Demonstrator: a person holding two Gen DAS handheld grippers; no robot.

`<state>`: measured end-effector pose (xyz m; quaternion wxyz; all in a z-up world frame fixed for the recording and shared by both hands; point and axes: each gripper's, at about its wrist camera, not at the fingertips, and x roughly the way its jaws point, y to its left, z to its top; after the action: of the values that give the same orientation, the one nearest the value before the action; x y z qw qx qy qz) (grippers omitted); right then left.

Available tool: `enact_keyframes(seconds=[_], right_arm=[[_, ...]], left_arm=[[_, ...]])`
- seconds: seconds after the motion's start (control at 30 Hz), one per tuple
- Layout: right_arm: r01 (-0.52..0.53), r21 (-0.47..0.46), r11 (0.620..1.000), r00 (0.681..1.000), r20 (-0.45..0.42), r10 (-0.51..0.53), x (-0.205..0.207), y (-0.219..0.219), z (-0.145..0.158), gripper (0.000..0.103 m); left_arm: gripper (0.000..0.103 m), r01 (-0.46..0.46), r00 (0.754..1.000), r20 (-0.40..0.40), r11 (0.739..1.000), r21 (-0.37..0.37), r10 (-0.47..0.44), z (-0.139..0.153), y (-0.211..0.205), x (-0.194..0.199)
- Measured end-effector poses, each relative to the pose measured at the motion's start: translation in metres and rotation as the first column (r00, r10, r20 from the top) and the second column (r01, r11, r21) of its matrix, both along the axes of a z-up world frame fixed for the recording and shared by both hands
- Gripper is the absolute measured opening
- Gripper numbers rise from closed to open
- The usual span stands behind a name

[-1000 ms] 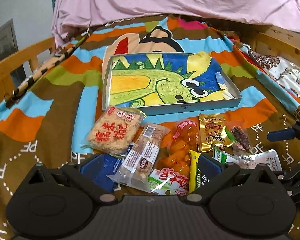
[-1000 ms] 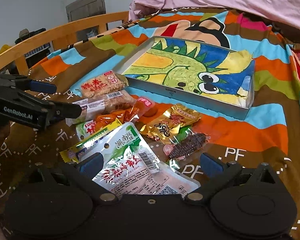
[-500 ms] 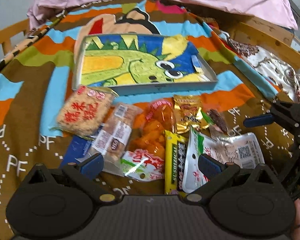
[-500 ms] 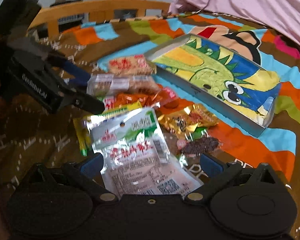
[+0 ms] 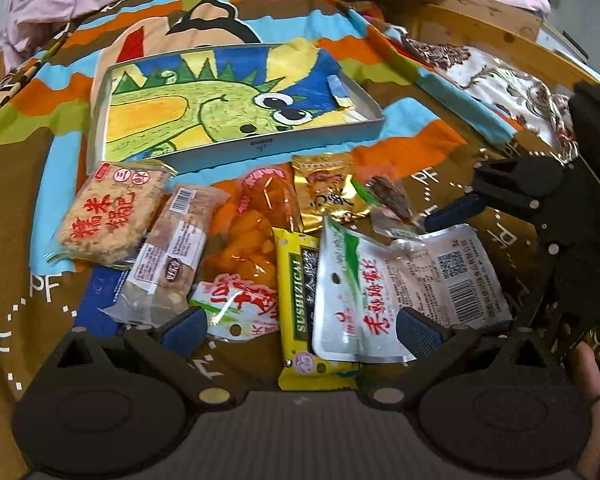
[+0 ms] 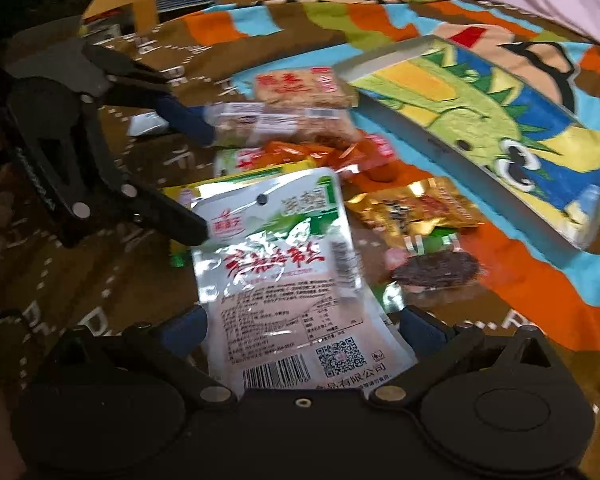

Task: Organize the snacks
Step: 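Grasp the white-green seaweed packet with the right tool while the left tool reaches the yellow packet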

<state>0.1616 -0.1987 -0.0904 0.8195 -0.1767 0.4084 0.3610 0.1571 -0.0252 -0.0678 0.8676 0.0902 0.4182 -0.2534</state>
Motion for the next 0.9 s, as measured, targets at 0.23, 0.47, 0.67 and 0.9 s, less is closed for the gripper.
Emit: enact_keyframes(seconds=[0.23,0.47,0.67,0.9], right_arm=[[-0.059,-0.058,0.997,0.998,0.021,0.061,-0.014,0.015,-0.004,0.102],[0.032,-0.066,0.997,0.999,0.026,-0.030,-0.012,0.031,-0.012,0.102],[0.101,-0.096,0.990,0.993,0.062,-0.096,-0.019,0.030,-0.008,0.100],[0.229,-0.151,0.962,0.973,0.032,-0.227,-0.034,0.004,0.000,0.099]], left_arm=[[0.103,0.008,0.999,-0.052,1.000,-0.023,-0.009,-0.004,0.002,0.003],[0.103,-0.017,0.996,-0.087,0.998,-0.062,0.012,-0.004,0.006,0.006],[0.103,-0.024,0.997,-0.073,0.997,-0.071,0.019,-0.001,0.008,0.004],[0.103,-0.001,0.999,-0.046,0.998,-0.066,-0.002,0.004,0.005,-0.002]])
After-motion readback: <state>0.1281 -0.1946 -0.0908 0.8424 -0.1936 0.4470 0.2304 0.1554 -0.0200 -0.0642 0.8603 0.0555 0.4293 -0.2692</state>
